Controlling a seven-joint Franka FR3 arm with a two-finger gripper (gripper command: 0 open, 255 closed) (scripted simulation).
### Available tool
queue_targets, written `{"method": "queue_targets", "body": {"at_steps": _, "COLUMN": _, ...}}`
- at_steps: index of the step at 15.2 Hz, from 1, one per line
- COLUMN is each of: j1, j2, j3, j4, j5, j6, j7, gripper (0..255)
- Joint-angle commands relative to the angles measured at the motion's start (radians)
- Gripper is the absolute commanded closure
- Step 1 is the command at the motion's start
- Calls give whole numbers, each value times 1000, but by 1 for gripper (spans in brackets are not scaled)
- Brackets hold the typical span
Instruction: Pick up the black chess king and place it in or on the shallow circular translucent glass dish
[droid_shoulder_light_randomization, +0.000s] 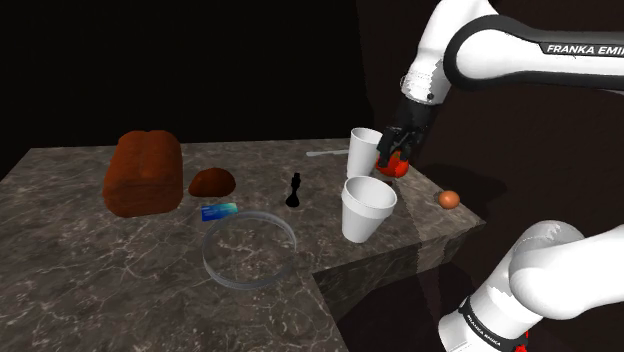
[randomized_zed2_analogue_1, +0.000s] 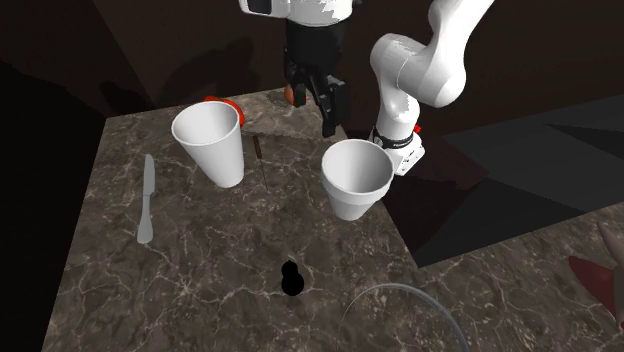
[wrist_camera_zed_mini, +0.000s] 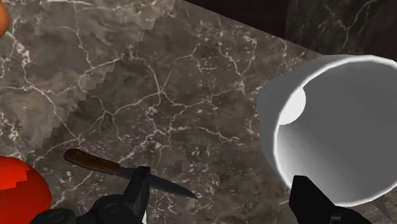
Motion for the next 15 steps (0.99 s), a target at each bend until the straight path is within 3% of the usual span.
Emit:
{"method": "queue_targets", "body": {"at_steps": 1, "j1": 5, "j2": 43, "j3": 38, "j4": 6, "j5": 11, "j6": 54, "j7": 47, "gripper": 0}}
{"method": "queue_targets", "body": {"at_steps": 8, "j1": 7, "j2": 241, "j3": 177, "j4": 92, "j5": 5, "j6": 217, "j7": 224, "gripper": 0}}
{"method": "queue_targets", "body": {"at_steps": 15, "j1": -7, "j2": 485, "j3": 304, "j4": 247, "j5": -102, "j6": 334, "j7": 434, "gripper": 0}}
